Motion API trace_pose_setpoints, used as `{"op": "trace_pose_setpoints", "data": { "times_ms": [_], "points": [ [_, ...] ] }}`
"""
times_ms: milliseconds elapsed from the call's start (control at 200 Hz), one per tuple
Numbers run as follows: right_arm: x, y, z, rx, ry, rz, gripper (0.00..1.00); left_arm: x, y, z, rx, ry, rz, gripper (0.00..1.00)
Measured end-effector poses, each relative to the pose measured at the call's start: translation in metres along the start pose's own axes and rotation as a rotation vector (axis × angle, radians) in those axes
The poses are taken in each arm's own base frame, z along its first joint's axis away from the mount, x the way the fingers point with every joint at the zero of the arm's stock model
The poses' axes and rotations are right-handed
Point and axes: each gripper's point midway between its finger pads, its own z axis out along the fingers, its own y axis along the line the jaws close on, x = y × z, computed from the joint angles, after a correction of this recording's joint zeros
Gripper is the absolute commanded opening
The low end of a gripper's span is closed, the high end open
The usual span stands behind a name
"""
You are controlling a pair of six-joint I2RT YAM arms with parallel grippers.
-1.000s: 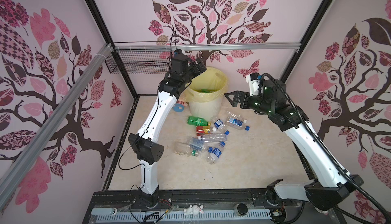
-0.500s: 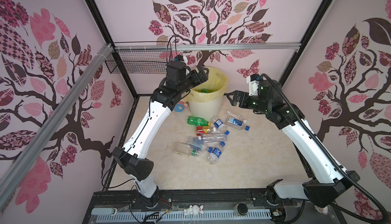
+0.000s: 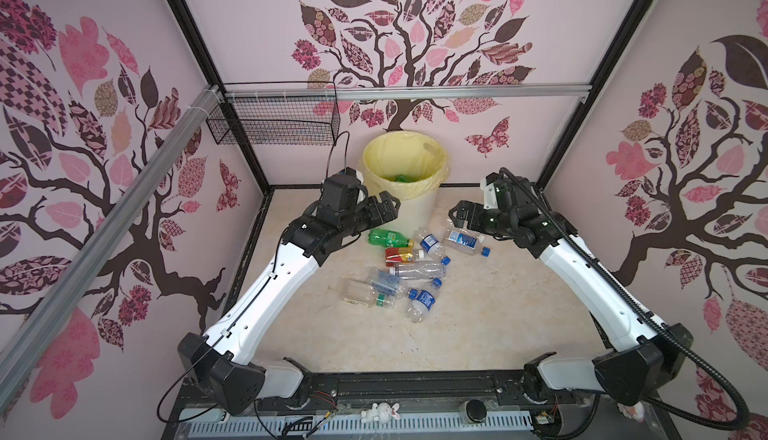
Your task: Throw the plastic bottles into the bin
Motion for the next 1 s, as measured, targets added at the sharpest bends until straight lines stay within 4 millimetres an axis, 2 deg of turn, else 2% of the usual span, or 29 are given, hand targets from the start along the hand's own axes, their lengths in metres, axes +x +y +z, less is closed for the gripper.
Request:
{"op": "trace_pose_setpoints", "data": {
  "times_ms": [100,195,260,480,635,795,890,1000],
  "points": [
    [0.008,0.000,0.006,0.006,0.023,-0.006,1.00,0.032,0.034,0.007,-0.104,0.091,-0.060,0.97],
    [0.016,0.009,0.009,-0.008,0.043,-0.026,1.00,0.068,0.070,0.013,-0.220,0.191,-0.133,0.97],
    [0.021,0.015,0.012,-0.017,0.056,-0.039,1.00,0.086,0.090,0.013,-0.288,0.241,-0.188,0.97],
    [0.037,0.035,0.019,-0.035,0.080,-0.114,1.00,0.111,0.152,0.002,-0.454,0.290,-0.441,0.97],
    [0.051,0.067,0.018,-0.087,0.064,-0.249,1.00,0.133,0.165,0.003,-0.480,0.340,-0.568,0.96],
    [0.080,0.100,0.017,-0.152,0.063,-0.413,1.00,0.148,0.167,0.011,-0.492,0.394,-0.664,0.97],
    [0.093,0.102,0.021,-0.162,0.076,-0.457,1.00,0.151,0.169,0.014,-0.497,0.398,-0.698,0.97],
    [0.092,0.101,0.023,-0.157,0.066,-0.480,1.00,0.156,0.173,0.017,-0.510,0.405,-0.735,0.97]
  ]
}}
